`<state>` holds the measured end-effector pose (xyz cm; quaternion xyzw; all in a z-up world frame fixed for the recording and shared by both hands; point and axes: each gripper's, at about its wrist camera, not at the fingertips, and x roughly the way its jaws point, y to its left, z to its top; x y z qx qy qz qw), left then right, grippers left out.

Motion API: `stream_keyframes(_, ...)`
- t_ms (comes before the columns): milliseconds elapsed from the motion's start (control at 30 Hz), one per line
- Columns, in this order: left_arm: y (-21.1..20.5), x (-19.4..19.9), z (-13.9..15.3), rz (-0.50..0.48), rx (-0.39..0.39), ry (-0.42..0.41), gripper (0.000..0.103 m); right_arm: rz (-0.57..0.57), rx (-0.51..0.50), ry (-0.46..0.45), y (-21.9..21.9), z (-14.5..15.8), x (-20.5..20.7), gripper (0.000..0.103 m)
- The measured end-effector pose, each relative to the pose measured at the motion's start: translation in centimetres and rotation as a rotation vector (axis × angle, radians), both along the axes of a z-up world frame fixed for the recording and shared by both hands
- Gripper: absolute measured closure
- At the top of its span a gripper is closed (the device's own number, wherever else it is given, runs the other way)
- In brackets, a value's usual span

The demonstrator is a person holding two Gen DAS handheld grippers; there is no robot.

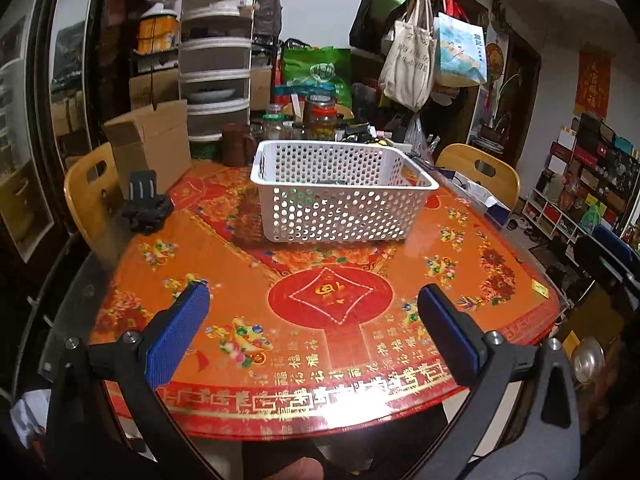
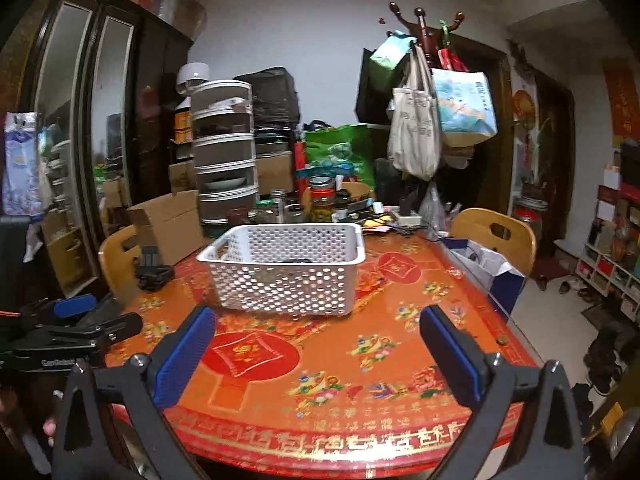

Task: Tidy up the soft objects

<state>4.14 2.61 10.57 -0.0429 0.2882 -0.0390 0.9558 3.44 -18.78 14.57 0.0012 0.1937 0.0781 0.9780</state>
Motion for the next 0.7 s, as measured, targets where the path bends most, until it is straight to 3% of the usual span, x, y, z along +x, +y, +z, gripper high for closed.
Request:
stream_keyframes(300, -2.1, -2.3, 4.5, -0.013, 0.045, -0.030, 0.000, 0.005, 0.009, 0.096, -0.8, 1.4, 0.3, 0.001)
stream_keyframes(700, -2.0, -1.1, 4.9, 0.000, 0.047, -0.033, 0.000, 0.024, 0.008, 0.119, -0.4, 0.6, 2.0, 0.001)
